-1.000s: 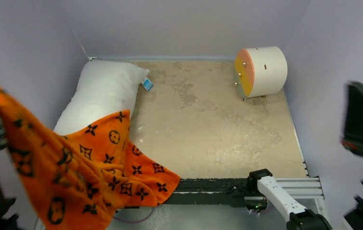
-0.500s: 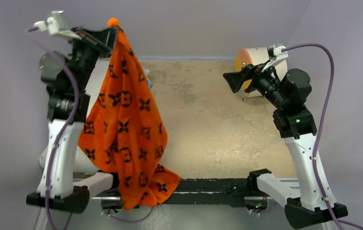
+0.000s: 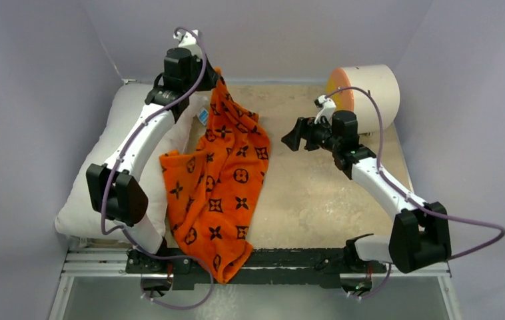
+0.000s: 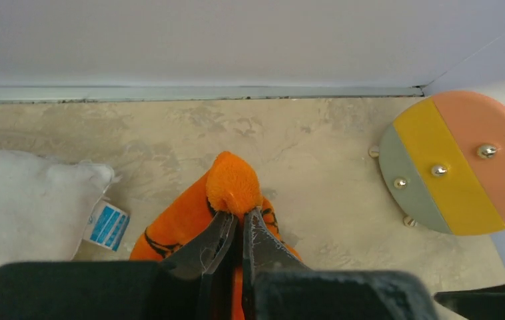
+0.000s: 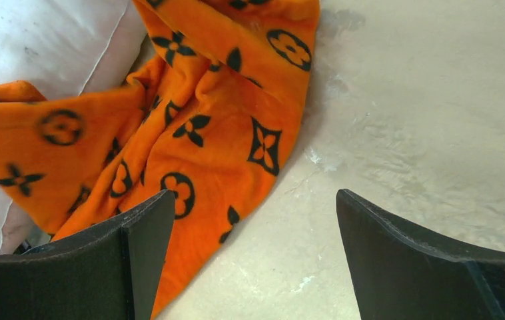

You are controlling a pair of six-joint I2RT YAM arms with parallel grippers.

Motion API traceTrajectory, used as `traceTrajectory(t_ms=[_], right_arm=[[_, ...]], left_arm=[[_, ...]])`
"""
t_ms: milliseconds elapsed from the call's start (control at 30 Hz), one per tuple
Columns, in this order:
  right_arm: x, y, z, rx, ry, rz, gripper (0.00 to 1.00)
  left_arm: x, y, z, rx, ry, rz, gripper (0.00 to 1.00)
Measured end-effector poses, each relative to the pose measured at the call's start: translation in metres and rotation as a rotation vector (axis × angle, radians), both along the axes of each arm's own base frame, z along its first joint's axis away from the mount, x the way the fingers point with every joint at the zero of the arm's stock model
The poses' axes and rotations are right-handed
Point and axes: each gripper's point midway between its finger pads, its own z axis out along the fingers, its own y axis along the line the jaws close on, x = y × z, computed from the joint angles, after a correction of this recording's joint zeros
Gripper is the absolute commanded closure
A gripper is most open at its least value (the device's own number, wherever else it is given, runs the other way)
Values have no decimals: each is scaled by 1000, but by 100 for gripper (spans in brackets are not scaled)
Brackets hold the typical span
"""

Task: Remove the pillowcase from the pillow
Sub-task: Fold the pillowcase at the center of the board.

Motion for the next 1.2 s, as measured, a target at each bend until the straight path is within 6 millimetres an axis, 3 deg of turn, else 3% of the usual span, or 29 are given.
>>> traceTrajectory(t_ms=[67,167,233,267,367,467,567,633,767,867,933,1000,1033,1100,1200], right_arm=[[1,7,-14,-6,29,11,9],[9,11,-9,5,0,-13,9],[13,9,2,24,-30,-47,8],[14,6,12,36,-55,-78,8],[11,-8,43,82,-145,-164,7],[-1,-26,68,134,-223,-257,7],[-7,-40,78,162,-258,-337,7],[-5,-45,78,164,-258,-370,7],[5,-52,63,132,-229,-420,7],[10,-51,50,102,-205,-417,8],[12,-48,42,81,-191,-409,8],[12,-44,36,65,-183,-394,8],[11,-40,35,61,-181,-384,8],[8,-33,31,56,-177,-363,8],[2,-21,21,47,-161,-328,8]], left_arm=[[-5,-1,12,-4,8,-21,100],[-21,-26,73,-41,-77,-118,100],[-50,-61,128,-79,-186,-247,100],[-75,-84,154,-107,-243,-344,100],[-154,-125,197,-190,-328,-607,100],[-214,-119,216,-205,-379,-753,100],[-236,-77,216,-108,-411,-641,100],[-235,-42,204,-46,-408,-469,100],[-206,41,143,97,-291,-39,100],[-159,109,67,225,-99,266,100],[-132,155,2,313,78,444,100],[-121,190,-64,405,269,566,100],[-122,200,-84,433,332,599,100],[-129,218,-108,477,424,665,100],[-133,235,-99,457,414,752,100]])
